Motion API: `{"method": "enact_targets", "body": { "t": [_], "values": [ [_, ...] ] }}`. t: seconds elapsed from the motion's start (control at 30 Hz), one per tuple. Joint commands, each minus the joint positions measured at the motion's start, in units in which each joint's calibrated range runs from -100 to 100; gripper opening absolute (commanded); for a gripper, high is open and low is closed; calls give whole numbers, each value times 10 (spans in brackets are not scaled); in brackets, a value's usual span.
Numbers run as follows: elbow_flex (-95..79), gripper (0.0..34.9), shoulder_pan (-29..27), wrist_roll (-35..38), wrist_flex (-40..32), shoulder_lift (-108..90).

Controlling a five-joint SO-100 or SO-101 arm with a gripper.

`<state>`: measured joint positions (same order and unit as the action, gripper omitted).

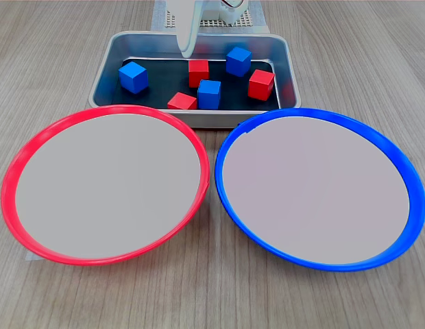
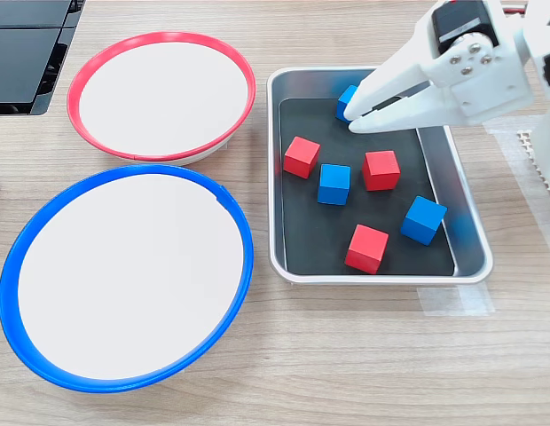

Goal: Move six blocks from tray to matching dishes

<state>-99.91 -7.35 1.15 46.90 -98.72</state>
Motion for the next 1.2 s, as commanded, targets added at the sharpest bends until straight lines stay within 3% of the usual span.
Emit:
{"method": "enact_targets", "body": {
  "t": [0.0,0.67,0.7,0.73,0.77,0.8,0.9,1.1,1.17],
  "values": [
    [-1,3,-3,-1,4,-3],
    [-1,3,-3,-1,4,-3],
    [-1,11,-3,-1,4,-3],
    [-1,49,-3,0,4,-3],
    [-1,62,-3,0,4,-3],
    [-1,3,4,-5,-1,2],
    [100,2,3,-39,3,163],
    [346,5,-78,-31,96,461],
    [408,40,-103,-23,123,540]
  ]
}}
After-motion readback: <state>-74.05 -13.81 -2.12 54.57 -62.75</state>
